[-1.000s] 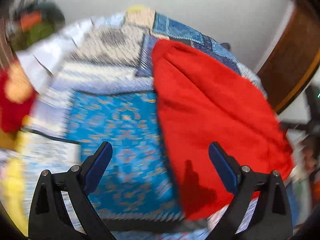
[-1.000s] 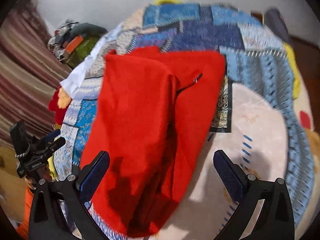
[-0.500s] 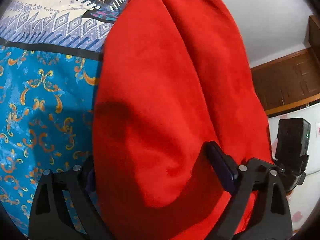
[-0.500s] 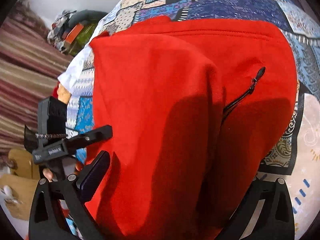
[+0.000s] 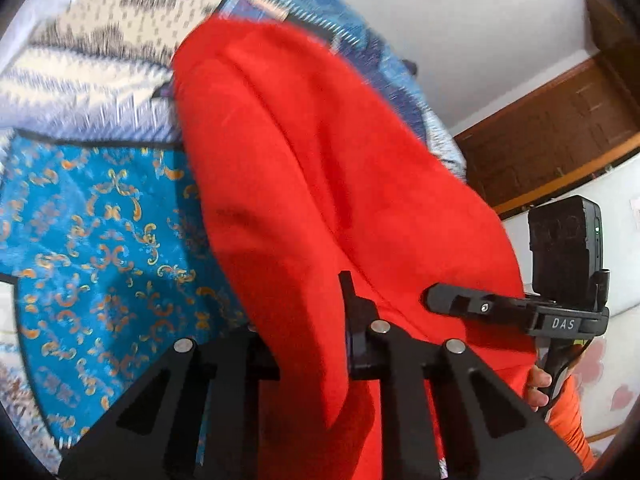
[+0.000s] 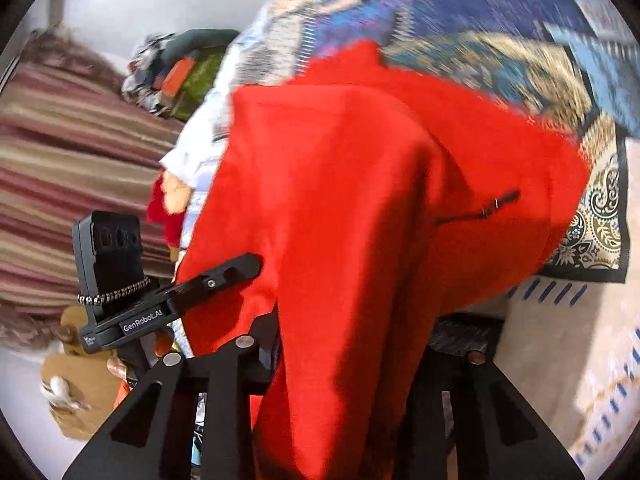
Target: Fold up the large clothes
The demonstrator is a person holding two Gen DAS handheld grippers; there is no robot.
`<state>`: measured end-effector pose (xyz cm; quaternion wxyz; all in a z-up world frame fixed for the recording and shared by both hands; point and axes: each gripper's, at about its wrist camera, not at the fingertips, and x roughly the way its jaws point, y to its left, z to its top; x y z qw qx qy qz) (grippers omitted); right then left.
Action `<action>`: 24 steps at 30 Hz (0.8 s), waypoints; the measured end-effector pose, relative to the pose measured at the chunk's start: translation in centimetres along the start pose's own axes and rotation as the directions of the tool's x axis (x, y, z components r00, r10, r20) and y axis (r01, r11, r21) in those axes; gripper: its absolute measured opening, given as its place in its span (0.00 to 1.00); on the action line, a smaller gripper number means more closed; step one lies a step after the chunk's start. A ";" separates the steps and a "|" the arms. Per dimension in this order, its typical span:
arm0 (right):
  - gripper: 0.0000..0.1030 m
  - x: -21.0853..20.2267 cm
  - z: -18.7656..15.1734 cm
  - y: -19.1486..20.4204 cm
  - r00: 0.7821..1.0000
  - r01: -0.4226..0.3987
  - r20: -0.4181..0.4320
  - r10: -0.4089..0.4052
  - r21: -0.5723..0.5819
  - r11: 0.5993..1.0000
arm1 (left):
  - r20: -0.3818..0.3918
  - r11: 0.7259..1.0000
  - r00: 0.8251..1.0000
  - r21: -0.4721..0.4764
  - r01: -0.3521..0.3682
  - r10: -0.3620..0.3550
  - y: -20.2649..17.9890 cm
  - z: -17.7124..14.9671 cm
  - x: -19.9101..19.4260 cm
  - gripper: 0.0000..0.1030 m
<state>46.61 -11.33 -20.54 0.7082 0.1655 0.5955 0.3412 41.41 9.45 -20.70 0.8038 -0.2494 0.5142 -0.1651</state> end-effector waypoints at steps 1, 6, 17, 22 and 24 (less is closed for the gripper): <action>0.26 -0.5 -0.3 1.1 1.000 0.007 0.004 -0.007 -0.019 1.000 | 0.012 1.000 1.000 0.015 -0.001 0.001 -0.3 -0.3 -1.2 0.16; 0.26 -3.0 -2.3 7.2 0.999 0.023 0.046 -0.018 -0.121 0.992 | 0.106 0.996 0.994 0.090 -0.012 0.002 -4.0 -2.2 -8.1 0.15; 0.26 -4.5 -6.6 15.4 0.997 -0.010 0.069 0.025 -0.213 0.977 | 0.240 0.985 0.969 0.140 -0.097 0.062 -3.5 -6.1 -17.8 0.15; 0.26 0.8 -8.2 16.5 1.000 -0.003 -0.002 0.002 -0.227 0.974 | 0.236 0.985 0.964 0.094 -0.144 0.119 0.7 -8.0 -17.3 0.15; 0.26 3.7 -8.7 16.4 0.999 0.009 -0.045 -0.020 -0.228 0.974 | 0.202 0.987 0.969 0.041 -0.156 0.144 3.6 -9.2 -16.3 0.16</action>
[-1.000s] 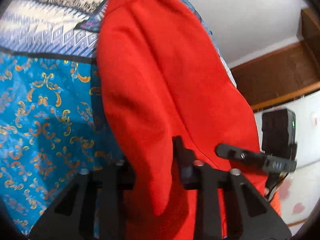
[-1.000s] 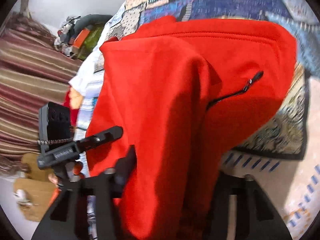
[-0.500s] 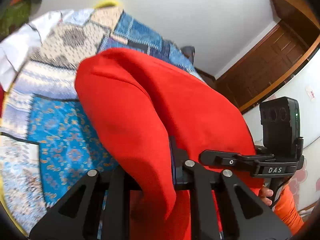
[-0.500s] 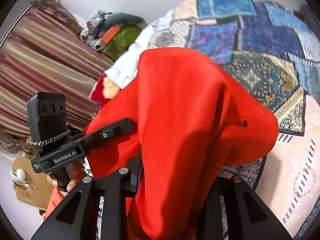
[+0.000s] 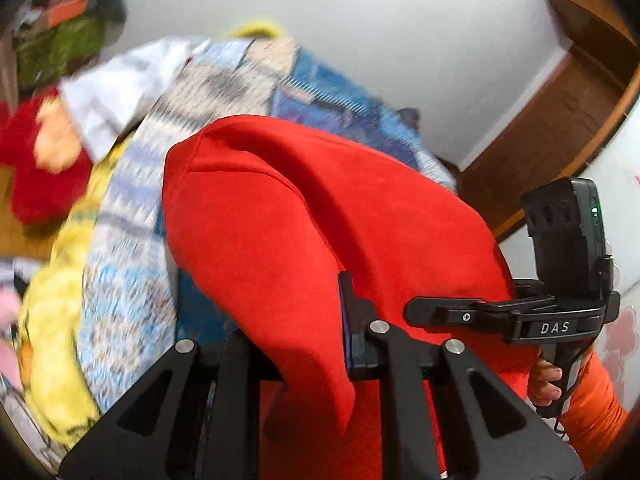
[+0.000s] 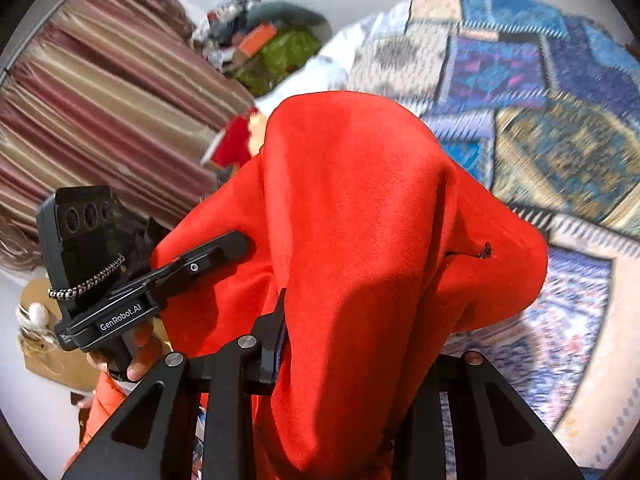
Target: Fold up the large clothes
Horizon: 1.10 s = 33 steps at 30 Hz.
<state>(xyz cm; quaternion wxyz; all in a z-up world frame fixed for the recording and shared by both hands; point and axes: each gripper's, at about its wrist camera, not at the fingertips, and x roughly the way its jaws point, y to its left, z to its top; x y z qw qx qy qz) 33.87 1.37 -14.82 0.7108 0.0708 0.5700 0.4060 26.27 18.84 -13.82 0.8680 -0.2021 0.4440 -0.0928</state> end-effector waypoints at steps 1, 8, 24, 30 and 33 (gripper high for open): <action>0.26 1.5 -0.2 -0.1 1.000 0.009 -0.022 -0.009 0.001 1.000 | -0.013 1.000 1.000 -0.015 -0.009 0.009 0.9 -0.5 0.6 0.16; 0.26 10.6 -2.0 -2.4 0.976 0.152 -0.150 -0.159 -0.060 0.987 | -0.138 0.984 0.974 0.024 -0.179 0.180 6.5 -7.7 6.3 0.17; 0.75 1.1 -4.1 -2.9 0.931 0.360 0.036 -0.362 -0.242 0.901 | -0.050 0.924 0.922 0.019 -0.383 0.384 7.3 -10.7 3.7 0.54; 0.75 -0.3 -5.7 1.7 0.941 0.337 0.132 -0.310 -0.314 0.888 | 0.098 0.920 0.924 0.105 -0.378 0.369 3.1 -10.7 -1.2 0.68; 0.75 2.8 -7.4 2.1 0.918 0.391 0.091 -0.387 -0.379 0.839 | 0.091 0.940 0.947 0.123 -0.318 0.308 1.5 -11.8 -0.6 0.79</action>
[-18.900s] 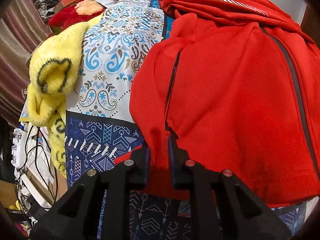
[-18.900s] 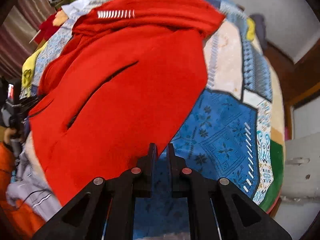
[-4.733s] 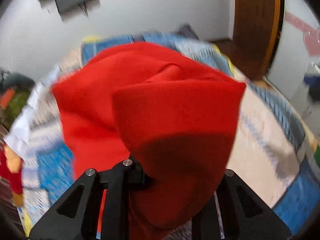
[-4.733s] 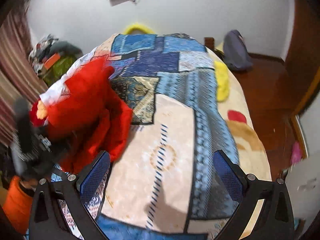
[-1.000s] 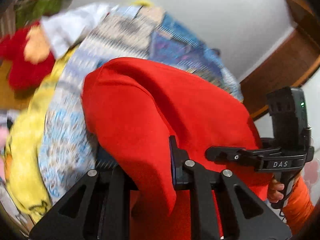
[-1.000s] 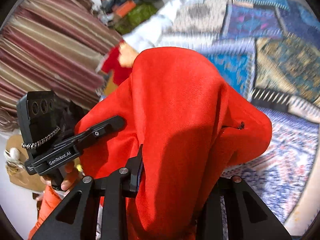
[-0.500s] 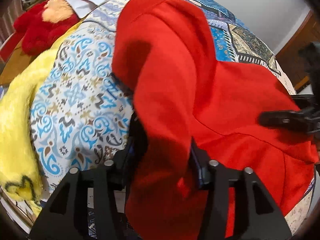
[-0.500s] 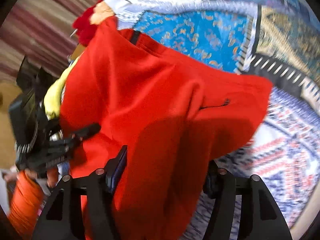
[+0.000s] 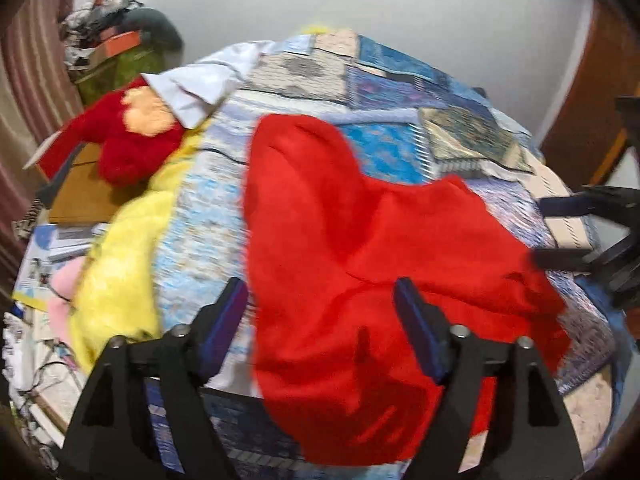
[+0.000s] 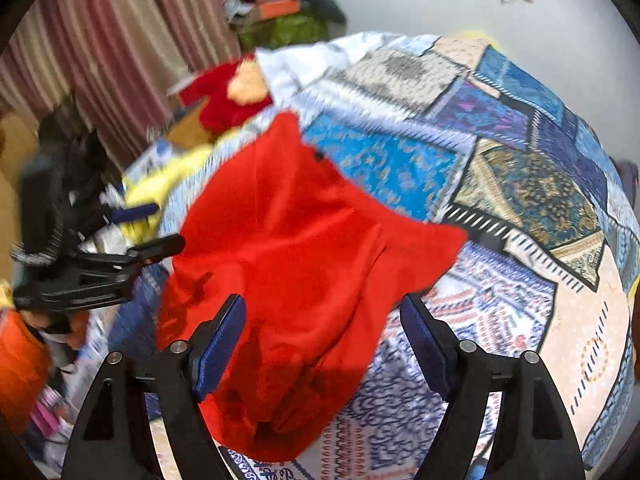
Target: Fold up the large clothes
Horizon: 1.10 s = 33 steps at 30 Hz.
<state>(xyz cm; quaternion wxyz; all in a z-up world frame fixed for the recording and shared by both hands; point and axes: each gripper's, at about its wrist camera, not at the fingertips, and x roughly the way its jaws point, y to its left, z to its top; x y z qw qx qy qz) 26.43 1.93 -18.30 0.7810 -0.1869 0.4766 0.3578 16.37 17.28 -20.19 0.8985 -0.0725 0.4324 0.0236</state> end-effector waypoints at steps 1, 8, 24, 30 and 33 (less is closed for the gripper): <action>0.75 0.9 -0.8 0.4 0.999 0.022 -0.031 -0.023 -0.024 0.999 | -0.024 1.000 1.000 0.018 0.008 -0.008 -0.9 -0.6 0.8 0.79; 0.78 1.1 -5.5 -2.5 0.995 -0.008 -0.104 0.010 0.015 1.000 | -0.125 0.985 0.991 0.169 -0.029 0.051 -4.3 -5.2 4.4 0.79; 0.79 1.4 1.1 -4.5 0.998 0.046 0.038 -0.050 0.107 0.993 | -0.011 0.971 0.972 -0.057 -0.234 0.233 5.4 8.0 8.6 0.84; 0.79 4.6 0.2 -5.4 0.999 0.034 -0.039 -0.029 0.144 0.989 | -0.108 0.943 0.977 -0.260 -0.208 0.186 9.7 7.2 12.1 0.84; 0.79 2.1 0.2 -5.7 0.998 0.055 0.008 -0.057 0.163 0.985 | -0.085 0.934 0.979 -0.295 -0.200 0.183 9.9 6.9 9.6 0.82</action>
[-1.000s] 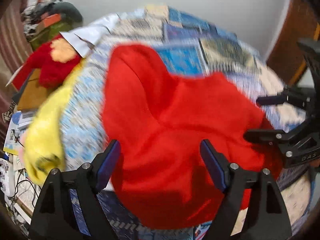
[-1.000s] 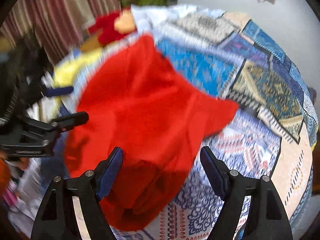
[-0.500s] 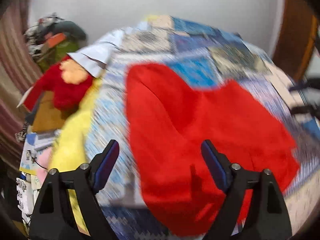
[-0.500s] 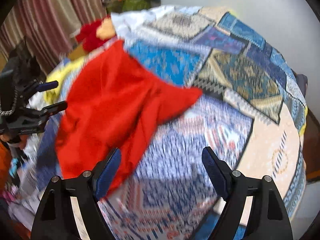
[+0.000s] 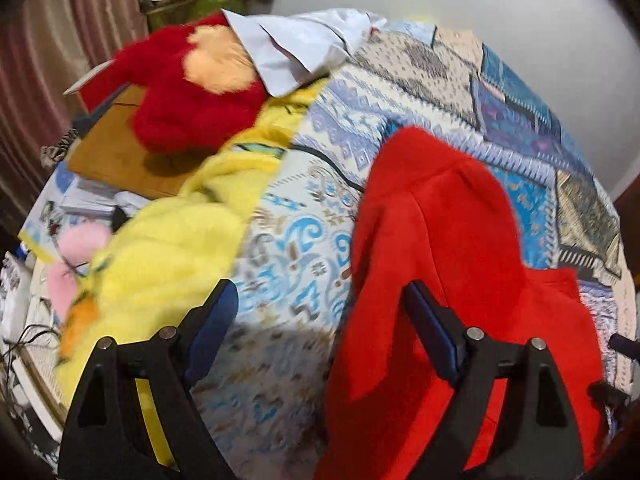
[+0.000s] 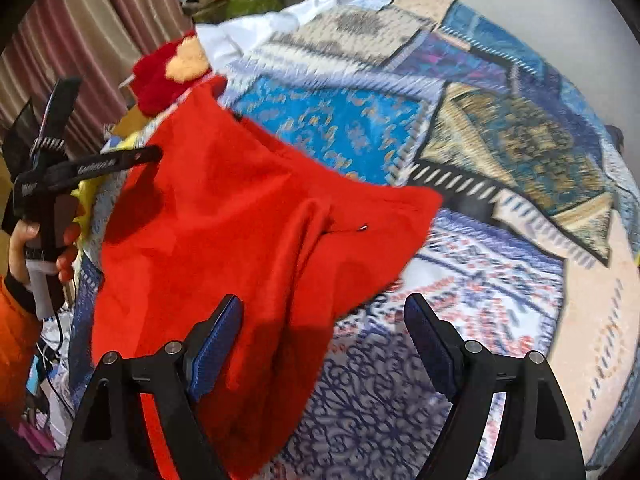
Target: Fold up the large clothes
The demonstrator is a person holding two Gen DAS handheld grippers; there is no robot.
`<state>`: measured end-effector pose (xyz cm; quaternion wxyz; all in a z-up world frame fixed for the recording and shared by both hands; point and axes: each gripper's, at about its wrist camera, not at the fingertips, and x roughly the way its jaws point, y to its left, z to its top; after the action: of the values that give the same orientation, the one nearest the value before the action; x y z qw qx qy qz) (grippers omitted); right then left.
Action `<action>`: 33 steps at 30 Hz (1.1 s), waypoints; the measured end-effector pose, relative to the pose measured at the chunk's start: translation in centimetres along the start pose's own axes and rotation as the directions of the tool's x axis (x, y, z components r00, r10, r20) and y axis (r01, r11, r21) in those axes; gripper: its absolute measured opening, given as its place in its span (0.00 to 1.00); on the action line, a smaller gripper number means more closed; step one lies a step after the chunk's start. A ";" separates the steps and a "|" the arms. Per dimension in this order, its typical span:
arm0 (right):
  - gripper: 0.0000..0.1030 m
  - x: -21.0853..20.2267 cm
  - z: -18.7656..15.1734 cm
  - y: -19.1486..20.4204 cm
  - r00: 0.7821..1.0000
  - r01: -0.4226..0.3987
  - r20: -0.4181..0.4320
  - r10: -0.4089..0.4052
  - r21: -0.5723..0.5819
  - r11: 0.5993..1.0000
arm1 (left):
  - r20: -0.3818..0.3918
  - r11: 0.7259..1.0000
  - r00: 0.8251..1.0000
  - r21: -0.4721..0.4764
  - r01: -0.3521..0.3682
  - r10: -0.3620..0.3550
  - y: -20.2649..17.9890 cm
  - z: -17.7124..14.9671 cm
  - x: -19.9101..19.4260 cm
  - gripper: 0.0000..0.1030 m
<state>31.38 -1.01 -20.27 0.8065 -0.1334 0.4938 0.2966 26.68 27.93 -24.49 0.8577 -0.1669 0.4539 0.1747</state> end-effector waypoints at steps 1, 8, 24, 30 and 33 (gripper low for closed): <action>0.79 -1.3 0.1 0.0 1.000 0.006 0.030 -0.006 0.007 1.000 | 0.022 1.000 1.000 0.009 0.001 -0.001 0.1 -0.1 -1.6 0.82; 0.79 -14.9 -0.7 2.1 0.936 -0.067 0.350 0.045 0.049 0.997 | 0.256 0.995 0.963 0.072 0.068 -0.084 -0.5 -1.3 -16.0 0.82; 0.79 -31.0 -12.5 13.5 0.694 0.042 0.718 -0.048 0.027 0.999 | 0.685 0.967 0.697 0.250 0.047 -0.211 -5.8 -14.9 -38.5 0.83; 1.00 -30.4 -15.0 13.8 0.679 0.090 0.724 -0.124 0.085 0.992 | 0.667 0.969 0.715 0.241 0.058 -0.209 -6.1 -16.9 -37.8 0.95; 1.00 -30.3 -15.1 14.0 0.682 0.122 0.716 -0.147 0.087 0.989 | 0.652 0.968 0.731 0.247 0.048 -0.203 -6.4 -17.3 -37.3 0.98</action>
<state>1.82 -8.13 0.13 0.9570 -0.0292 0.1316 0.2570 -2.51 9.03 -1.63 0.9860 -0.0302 0.1175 0.1146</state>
